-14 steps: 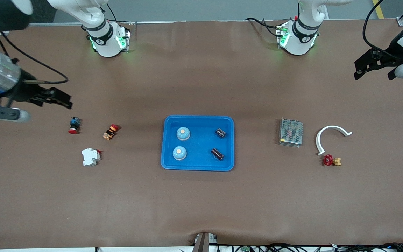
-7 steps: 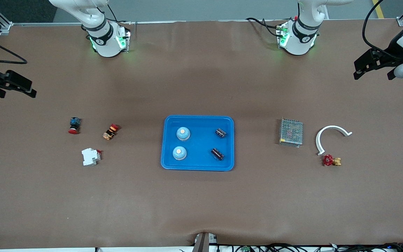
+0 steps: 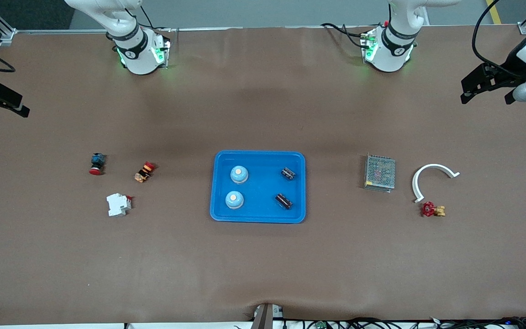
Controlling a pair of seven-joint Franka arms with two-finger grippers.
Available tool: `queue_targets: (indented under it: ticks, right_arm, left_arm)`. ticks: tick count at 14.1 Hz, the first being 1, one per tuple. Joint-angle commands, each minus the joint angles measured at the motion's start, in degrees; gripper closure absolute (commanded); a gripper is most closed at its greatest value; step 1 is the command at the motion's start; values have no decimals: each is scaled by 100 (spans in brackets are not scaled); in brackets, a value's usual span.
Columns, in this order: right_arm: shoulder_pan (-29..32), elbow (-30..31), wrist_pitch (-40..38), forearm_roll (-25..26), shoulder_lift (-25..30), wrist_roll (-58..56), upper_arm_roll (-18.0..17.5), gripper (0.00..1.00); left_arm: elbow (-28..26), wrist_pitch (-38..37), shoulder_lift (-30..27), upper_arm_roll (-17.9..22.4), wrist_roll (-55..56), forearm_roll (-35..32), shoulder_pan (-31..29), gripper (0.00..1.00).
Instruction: Place electrolytic capacitor and blue bell in tray
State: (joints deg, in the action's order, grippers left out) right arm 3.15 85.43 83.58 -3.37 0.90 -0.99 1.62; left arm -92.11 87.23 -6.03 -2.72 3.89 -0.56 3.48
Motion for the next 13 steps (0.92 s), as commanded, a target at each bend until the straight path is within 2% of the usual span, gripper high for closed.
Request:
queue_targets:
  ticks: [1,6,13]
  right_arm:
    - [177,263,-8,-6,270,-77,-101,0]
    - [230,431,-52,12,472,-77,-154,0]
    - [178,264,-122,152,428,-68,-215,0]
  left_arm:
    - [-79,-31,-153,-18,-38,56,-32,0]
    - [-70,-48,-153,-1,-90,64,-50,0]
    - [141,-180,-56,26,-99,82,-50,0]
